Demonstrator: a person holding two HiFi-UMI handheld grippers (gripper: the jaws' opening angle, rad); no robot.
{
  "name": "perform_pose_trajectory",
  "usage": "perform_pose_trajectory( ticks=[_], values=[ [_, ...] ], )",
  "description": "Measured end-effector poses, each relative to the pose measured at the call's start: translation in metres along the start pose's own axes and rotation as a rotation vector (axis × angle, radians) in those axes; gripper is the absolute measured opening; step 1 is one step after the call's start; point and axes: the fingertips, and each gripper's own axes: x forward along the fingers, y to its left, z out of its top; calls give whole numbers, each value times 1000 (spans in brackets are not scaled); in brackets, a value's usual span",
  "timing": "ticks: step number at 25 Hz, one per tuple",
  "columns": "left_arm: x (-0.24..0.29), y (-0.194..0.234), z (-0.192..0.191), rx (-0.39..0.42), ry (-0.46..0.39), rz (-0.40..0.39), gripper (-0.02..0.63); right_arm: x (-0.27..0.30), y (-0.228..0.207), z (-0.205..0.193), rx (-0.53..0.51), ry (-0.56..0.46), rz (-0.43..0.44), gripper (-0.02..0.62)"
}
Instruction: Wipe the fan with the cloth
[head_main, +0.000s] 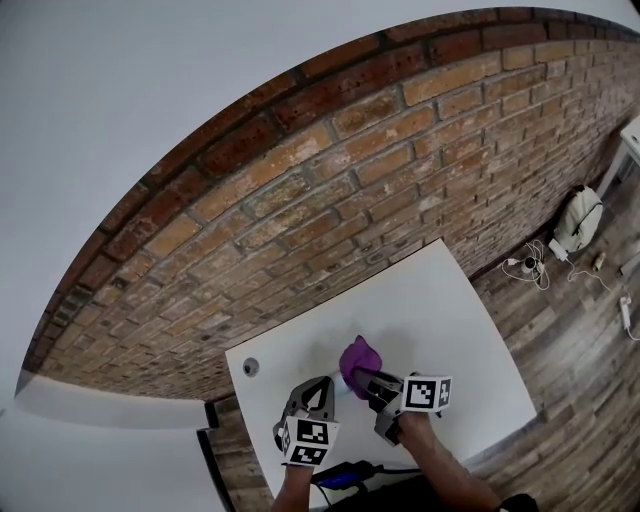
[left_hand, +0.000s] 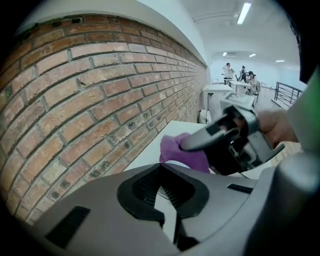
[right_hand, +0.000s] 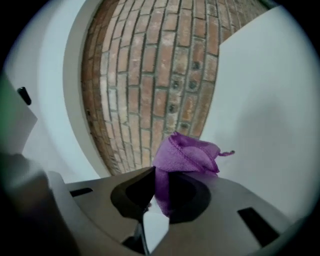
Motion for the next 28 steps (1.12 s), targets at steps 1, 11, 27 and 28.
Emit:
perform_pose_trajectory(
  ticks=[1,11,27,28],
  values=[
    [0,0,0,0,-5,5,-1,3,22,3,-26,2,56,55],
    [0,1,1,-48,-62,17,-2,8,-50,-19,-49,36,-127,55],
    [1,0,4,-101,-118,-17,0,9,-68,-38,194,119,-67,55],
    [1,1,4,-103,-121,-18,-2,12,-75,-38,125,147,-111,55]
  ],
)
